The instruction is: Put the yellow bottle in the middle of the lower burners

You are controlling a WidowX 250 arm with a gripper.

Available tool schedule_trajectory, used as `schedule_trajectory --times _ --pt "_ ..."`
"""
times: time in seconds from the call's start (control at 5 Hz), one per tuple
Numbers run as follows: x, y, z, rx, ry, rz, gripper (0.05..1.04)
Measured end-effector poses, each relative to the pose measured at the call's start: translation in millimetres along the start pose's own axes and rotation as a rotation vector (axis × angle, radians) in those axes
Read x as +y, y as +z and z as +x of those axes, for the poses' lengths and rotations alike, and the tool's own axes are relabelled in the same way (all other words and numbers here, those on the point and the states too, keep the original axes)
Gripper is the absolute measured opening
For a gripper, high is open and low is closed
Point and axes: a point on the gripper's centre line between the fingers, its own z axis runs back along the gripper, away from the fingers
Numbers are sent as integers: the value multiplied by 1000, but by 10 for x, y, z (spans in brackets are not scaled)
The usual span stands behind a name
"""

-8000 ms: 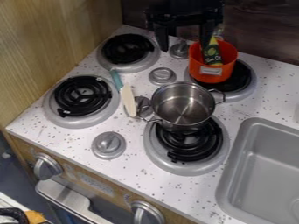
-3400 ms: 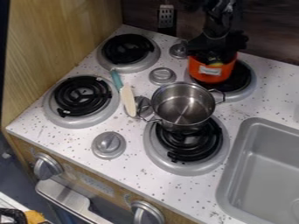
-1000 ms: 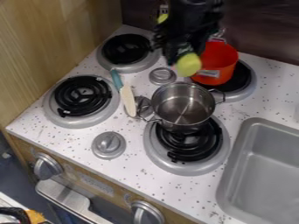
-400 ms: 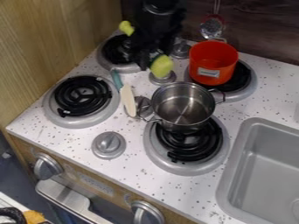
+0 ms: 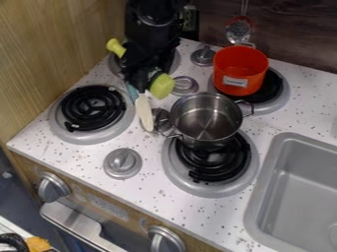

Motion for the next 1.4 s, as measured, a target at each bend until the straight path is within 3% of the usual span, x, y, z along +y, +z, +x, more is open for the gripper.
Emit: schedule_trajectory --times 0.2,0.6,1.2,1.4 --pt "227 -27 -29 -11 40 58 652" --pt "381 -165 -178 15 59 62 652" --pt "496 -439 -135 30 25 126 652" --pt "498 -490 -146 27 34 111 652"
